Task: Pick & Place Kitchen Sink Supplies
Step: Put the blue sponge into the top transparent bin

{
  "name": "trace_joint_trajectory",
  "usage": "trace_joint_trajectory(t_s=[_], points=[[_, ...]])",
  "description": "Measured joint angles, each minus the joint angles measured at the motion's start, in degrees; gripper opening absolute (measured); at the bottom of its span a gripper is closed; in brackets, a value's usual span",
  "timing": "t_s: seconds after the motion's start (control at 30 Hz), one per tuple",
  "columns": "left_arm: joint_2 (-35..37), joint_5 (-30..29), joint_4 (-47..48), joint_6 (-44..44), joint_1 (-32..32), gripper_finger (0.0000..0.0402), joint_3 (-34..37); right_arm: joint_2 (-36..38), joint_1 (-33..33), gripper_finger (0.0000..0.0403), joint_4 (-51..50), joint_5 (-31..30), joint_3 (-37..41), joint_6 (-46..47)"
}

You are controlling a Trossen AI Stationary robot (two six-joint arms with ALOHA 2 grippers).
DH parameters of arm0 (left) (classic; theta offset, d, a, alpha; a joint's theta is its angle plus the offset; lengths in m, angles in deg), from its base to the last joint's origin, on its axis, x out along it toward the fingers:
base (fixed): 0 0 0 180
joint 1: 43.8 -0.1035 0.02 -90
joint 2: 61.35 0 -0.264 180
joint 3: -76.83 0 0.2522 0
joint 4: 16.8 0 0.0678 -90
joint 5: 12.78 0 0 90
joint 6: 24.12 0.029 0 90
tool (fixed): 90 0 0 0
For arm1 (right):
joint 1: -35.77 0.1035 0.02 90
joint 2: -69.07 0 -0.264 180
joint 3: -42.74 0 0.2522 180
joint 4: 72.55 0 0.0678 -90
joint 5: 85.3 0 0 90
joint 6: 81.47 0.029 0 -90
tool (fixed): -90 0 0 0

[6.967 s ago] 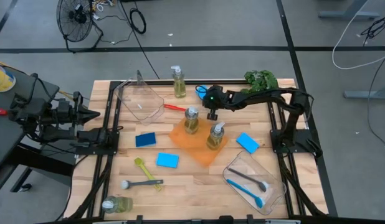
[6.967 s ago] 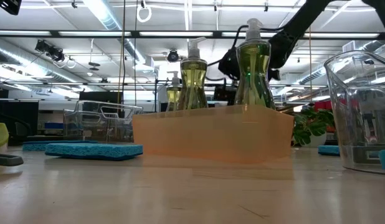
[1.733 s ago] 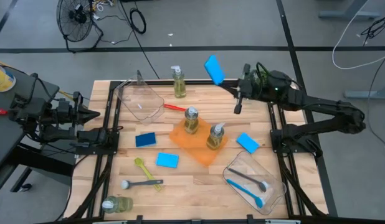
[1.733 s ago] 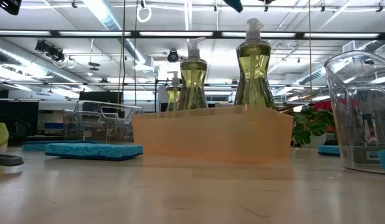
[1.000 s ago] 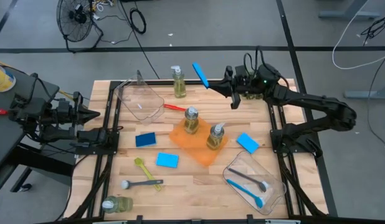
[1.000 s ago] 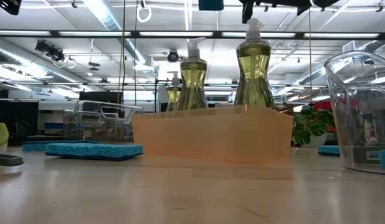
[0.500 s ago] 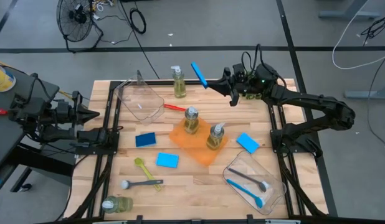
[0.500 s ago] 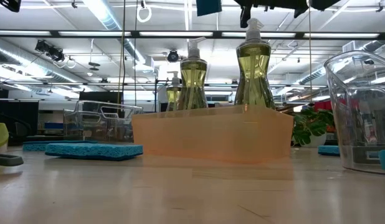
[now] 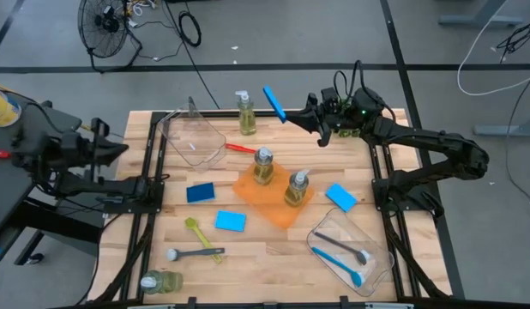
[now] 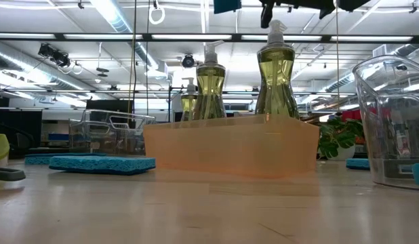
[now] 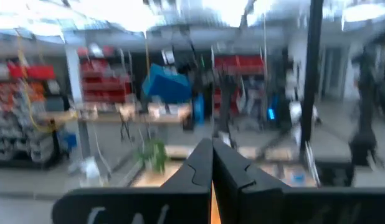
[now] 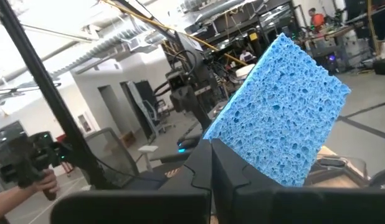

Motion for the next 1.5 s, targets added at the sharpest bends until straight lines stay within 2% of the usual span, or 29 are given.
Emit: trace_joint_trajectory(t_s=[0.3, 0.5, 0.67, 0.8, 1.0, 1.2, 1.33, 1.5], points=[[-0.35, 0.48, -14.02, 1.25, 0.07, 0.0003, 0.01, 0.00, 1.01, 0.0000, 0.45, 0.88, 0.00, 0.61], [-1.95, -11.64, -22.43, 1.44, 0.06, 0.0003, -0.12, 0.02, 2.22, 0.0000, 0.52, 0.88, 0.02, 0.55], [-7.00, -15.33, -22.05, -1.12, 0.04, 0.0014, 0.01, 0.02, 2.96, 0.0000, 1.26, 0.90, 0.02, 0.58], [-12.84, -15.48, -24.63, -3.11, 0.04, 0.0065, 0.01, 0.02, 3.15, 0.0000, 2.85, 0.94, 0.02, 0.59], [-22.85, -15.90, -33.13, -3.13, 0.07, 0.0183, -0.01, 0.04, 3.15, 0.0000, 5.07, 1.69, 0.02, 0.86], [-30.96, -15.89, -41.04, -3.01, 0.07, 0.0289, -0.01, 0.04, 3.13, 0.0000, 8.25, 6.06, 0.02, 2.04], [-35.82, -14.12, -44.57, -2.69, 0.00, 0.0326, -0.01, 0.06, 3.13, 0.0000, 9.71, 8.05, 0.00, 3.63], [-41.46, -12.11, -49.30, -3.15, -0.09, 0.0335, -0.01, 0.04, 3.13, 0.0000, 10.84, 10.42, 0.00, 4.00]])
